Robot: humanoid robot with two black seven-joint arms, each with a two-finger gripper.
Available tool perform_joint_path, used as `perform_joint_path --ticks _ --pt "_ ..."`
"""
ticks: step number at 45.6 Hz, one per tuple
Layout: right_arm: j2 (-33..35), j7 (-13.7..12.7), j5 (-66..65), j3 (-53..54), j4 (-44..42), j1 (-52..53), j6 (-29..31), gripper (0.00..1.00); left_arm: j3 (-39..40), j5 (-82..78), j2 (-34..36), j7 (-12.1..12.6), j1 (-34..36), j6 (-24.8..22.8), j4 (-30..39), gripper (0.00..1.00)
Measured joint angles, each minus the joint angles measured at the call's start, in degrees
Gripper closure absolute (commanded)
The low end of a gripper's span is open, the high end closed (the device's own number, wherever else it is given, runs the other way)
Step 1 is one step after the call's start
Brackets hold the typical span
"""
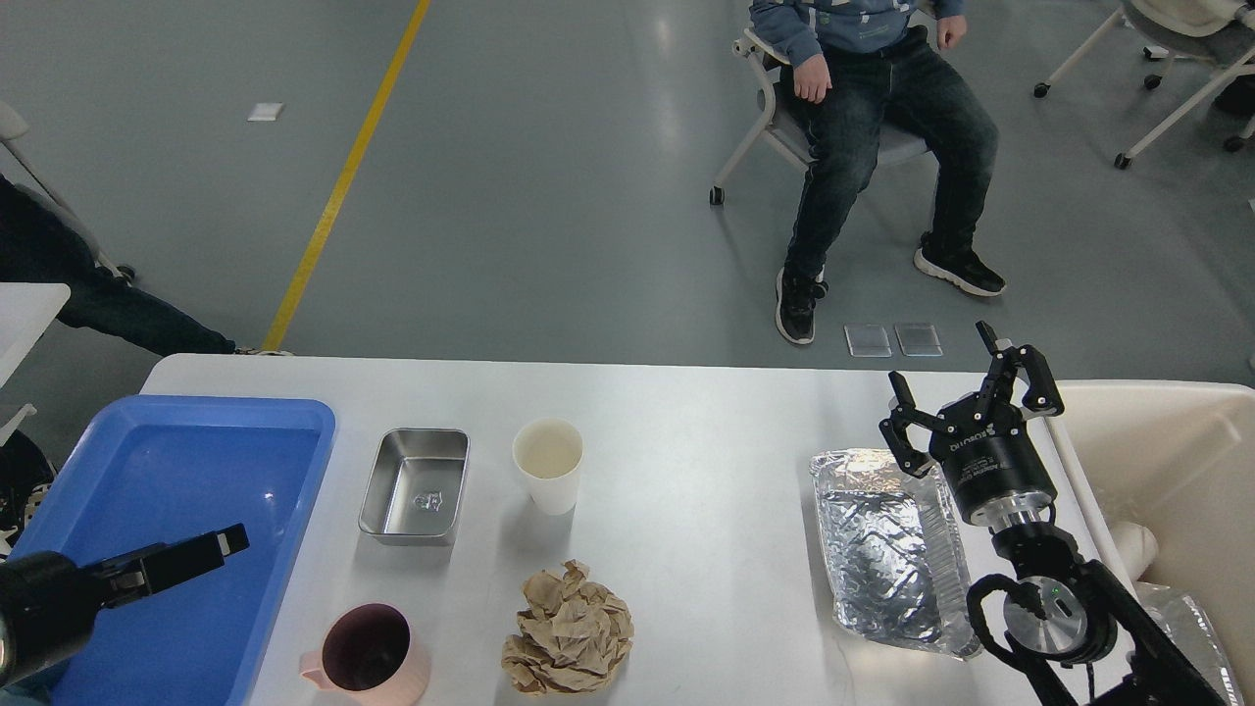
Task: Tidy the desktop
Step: 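Grasp the pink mug with the left gripper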
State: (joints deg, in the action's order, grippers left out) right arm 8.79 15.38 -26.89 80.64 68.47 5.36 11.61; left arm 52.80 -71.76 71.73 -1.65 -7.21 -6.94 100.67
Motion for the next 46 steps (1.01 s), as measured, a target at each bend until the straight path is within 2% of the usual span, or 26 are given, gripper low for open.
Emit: perform_joint_path --ticks 6,11,23,35,43,46 --pt "0.0 0.0 0.0 0.0 0.0 -0.1 0.0 0.00 -0.3 -1.8 -1.3 -0.3 1.6 -5.9 -0.7 0.03" --pt "0.0 0.0 0.0 0.0 0.0 -0.2 0.0 0.00 -0.5 -9.2 -4.9 -1.8 4.3 -11.5 -0.9 0.03" --pt "0.8 0.1 0.0 0.6 0.1 -0.8 0.0 0.00 -1.8 -28.2 -13.8 -3.2 8.4 -19.1 -2.4 0.03" --pt "1.0 0.3 0.0 0.9 0.1 -1.2 0.1 0.00 -10.4 -34.2 -15.8 -3.1 15.7 -20.2 -6.0 0.08" --pt "1.3 0.4 0.0 1.0 0.3 -1.4 0.1 0.00 -11.6 -34.9 -17.8 -3.0 16.6 -20.2 -7.5 0.09" --pt "1.5 0.4 0.0 1.0 0.3 -1.4 0.1 0.00 -12.3 -35.7 -18.4 -3.0 16.6 -20.2 -8.0 0.13"
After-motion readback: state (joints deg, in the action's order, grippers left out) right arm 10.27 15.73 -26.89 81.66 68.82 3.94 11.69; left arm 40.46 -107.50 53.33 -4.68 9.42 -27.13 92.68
